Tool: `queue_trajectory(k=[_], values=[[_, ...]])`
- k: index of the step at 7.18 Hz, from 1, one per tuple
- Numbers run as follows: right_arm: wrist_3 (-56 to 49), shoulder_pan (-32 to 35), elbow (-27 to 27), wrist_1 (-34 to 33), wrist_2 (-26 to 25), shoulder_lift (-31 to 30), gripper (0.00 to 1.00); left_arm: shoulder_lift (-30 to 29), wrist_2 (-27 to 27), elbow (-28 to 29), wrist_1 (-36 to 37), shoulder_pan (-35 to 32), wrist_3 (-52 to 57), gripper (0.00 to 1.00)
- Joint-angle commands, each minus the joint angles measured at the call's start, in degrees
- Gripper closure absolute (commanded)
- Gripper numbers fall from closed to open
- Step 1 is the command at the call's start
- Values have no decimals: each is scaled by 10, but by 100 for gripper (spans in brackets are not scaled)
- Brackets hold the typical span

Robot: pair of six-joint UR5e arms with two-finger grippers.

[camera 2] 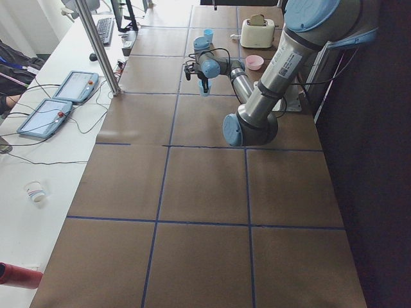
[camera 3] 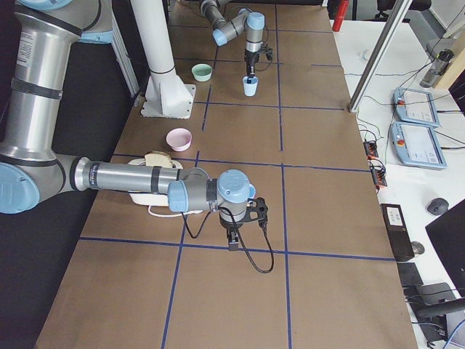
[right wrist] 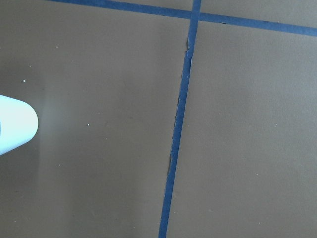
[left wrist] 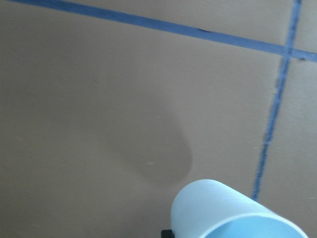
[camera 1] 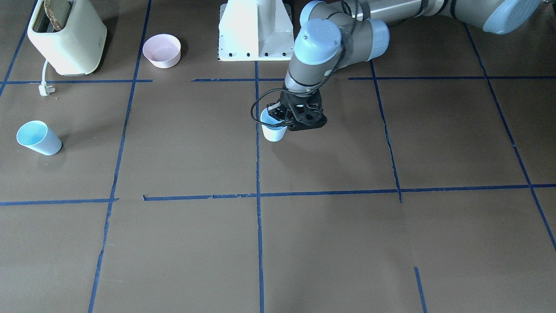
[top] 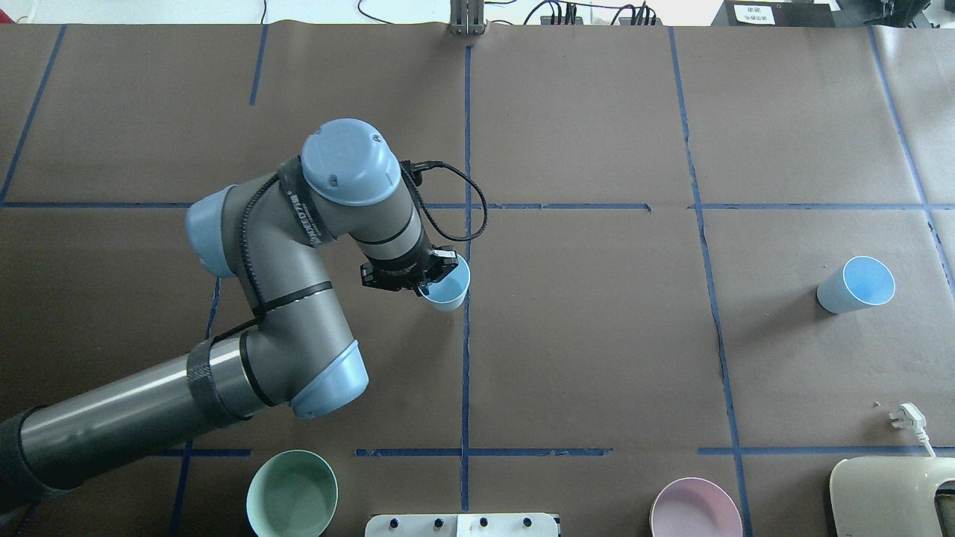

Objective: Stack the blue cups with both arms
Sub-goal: 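Carry the held blue cup with the left gripper to the table center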

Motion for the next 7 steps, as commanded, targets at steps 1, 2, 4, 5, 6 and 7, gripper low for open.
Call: queue_trajectory(k=[1, 2, 4, 5, 6, 7], values=[[0, 0, -1, 0, 0, 0, 0, -19, 19, 37, -10, 22, -11, 92], [0, 0, 0, 1, 1, 0, 0, -19, 19, 42, -21, 22, -10, 58], [0, 0, 0, 1, 0, 0, 0, -19, 23, 42, -28, 22, 0, 0], [0, 0, 0, 1, 1, 0, 0, -19, 22, 29, -21, 17, 10, 0], [-1, 0, 0, 1, 1, 0, 0, -10, 12, 2, 5, -5, 43, 0], [-1, -1, 0, 2, 1, 0, 0, 15, -19, -54, 59, -30, 94, 0]])
